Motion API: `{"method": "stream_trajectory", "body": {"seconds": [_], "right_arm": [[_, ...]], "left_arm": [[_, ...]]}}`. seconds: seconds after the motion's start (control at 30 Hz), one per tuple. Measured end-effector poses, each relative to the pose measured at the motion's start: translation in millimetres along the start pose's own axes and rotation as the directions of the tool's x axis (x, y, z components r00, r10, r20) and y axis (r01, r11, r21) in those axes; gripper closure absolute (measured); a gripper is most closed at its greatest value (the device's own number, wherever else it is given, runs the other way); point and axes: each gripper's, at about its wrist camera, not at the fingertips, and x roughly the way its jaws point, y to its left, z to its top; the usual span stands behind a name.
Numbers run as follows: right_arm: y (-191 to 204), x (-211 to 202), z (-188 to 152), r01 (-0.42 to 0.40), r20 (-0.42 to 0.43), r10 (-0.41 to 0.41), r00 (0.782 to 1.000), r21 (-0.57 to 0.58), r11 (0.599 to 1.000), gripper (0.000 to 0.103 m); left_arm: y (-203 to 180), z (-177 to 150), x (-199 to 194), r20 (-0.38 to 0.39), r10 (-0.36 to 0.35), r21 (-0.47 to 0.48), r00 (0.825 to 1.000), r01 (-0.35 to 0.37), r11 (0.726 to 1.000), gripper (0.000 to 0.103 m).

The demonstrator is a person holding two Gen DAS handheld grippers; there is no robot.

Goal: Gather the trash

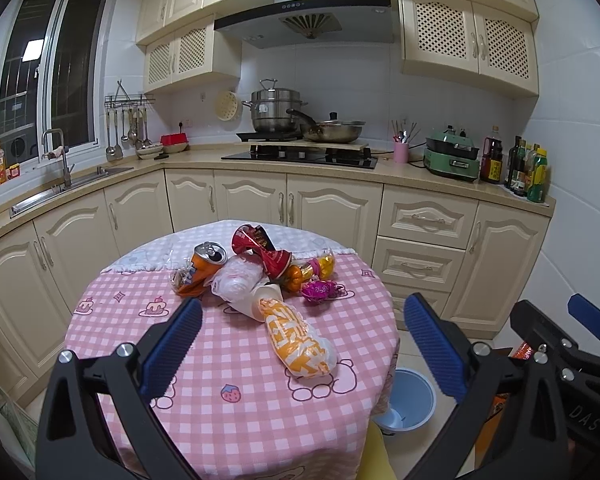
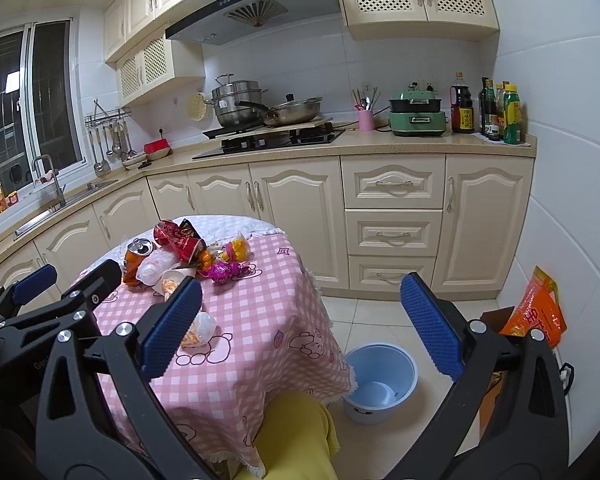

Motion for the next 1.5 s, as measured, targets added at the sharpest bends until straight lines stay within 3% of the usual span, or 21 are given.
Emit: {"method": "stream_trajectory", "body": {"seconds": [1.5], "right_arm": [[-2,0,-11,-0.010,-0.017,0.010,1.000,0.020,1.000,0.006]], "left_arm": [[0,0,-3,-0.008,0.001,-0.001,1.000,-0.001,1.000,0.004]]}}
